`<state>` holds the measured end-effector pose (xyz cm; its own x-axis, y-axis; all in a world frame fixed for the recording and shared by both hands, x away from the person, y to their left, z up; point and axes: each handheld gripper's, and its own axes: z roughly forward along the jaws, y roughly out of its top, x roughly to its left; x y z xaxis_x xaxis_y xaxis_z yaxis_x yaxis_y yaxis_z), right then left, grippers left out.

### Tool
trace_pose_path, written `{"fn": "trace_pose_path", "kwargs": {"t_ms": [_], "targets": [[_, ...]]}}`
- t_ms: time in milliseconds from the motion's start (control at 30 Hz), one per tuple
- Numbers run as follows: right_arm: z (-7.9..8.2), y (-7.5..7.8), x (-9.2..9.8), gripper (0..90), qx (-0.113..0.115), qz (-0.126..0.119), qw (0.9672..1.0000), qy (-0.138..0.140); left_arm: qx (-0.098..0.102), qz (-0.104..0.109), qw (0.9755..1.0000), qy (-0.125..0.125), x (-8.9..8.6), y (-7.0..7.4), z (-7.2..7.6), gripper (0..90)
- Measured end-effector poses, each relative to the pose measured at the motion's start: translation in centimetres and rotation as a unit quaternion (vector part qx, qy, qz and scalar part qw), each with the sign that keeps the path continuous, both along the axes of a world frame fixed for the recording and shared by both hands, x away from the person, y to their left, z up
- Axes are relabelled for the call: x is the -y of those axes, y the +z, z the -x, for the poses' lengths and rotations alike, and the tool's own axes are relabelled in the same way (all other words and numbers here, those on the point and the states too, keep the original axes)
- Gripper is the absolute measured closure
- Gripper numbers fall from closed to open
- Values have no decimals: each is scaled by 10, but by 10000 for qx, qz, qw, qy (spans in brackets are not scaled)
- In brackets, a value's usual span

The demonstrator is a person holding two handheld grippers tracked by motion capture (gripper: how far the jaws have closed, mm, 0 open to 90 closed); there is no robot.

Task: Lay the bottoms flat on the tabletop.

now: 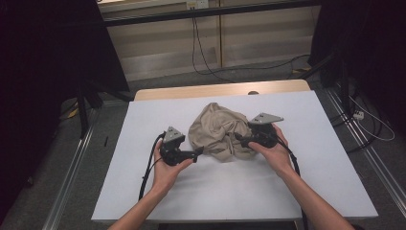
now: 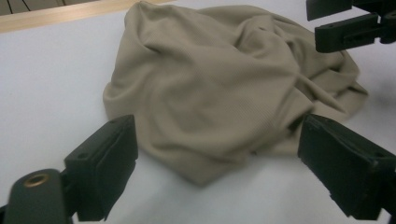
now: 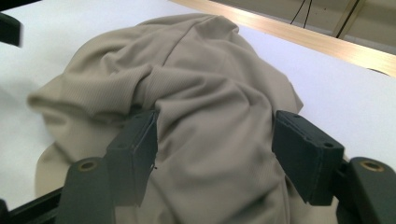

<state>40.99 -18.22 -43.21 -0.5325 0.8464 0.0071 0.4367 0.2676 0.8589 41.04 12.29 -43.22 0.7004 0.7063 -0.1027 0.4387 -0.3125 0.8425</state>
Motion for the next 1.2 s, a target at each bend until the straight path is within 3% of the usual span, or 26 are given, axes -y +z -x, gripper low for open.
{"fn": "trace_pose_path", "kwargs": {"t_ms": [133,233,300,333,400,433,500,533,567,600,700,800,867,967,1067,1200], "targets": [[-17,-2,0,255,-137,70,9999,-28,12,-87,10000,-20,12,-2,-19,169],[-28,-8,2,218,-287,93,9992,-253,-27,-15,10000,-28,17,-2,-29,242],[-33,-13,2,239,-368,81,9988,-297,-80,42,9999,-139,20,-2,-33,337],[-34,-15,2,255,-415,89,9987,-297,-77,-36,9998,-190,22,-2,-34,443],[-35,-18,0,341,-547,50,9982,-221,-259,25,9994,-229,25,-5,-38,536],[-35,-19,-1,387,-560,30,9982,-208,-373,-4,9990,-238,27,-7,-40,626],[-34,-19,-3,621,-570,41,9983,-115,-448,2,9986,-288,28,-10,-41,730],[-33,-17,-4,697,-520,54,9986,-97,-470,2,9984,-312,27,-9,-40,814],[-31,-14,-4,763,-460,25,9989,-75,-480,18,9984,-300,26,-8,-39,842],[-27,-8,-5,796,-320,-76,9995,-11,-481,35,9982,-343,22,-5,-37,862],[-21,-1,-4,826,-242,-140,9996,93,-450,7,9985,-318,18,0,-33,866],[0,6,-2,850,-132,-113,9991,395,-425,13,9986,-310,11,1,-24,868],[6,7,-1,851,-113,-136,9988,456,-488,91,9980,-385,7,-1,-18,869],[24,6,4,852,-125,-233,9979,599,-504,-18,9972,-544,3,-1,-8,876],[49,0,8,853,-224,-164,9964,805,-554,-34,9959,-710,-3,-3,2,880],[64,-6,10,853,-275,-178,9955,892,-631,-4,9949,-791,-11,-6,12,880]]}}
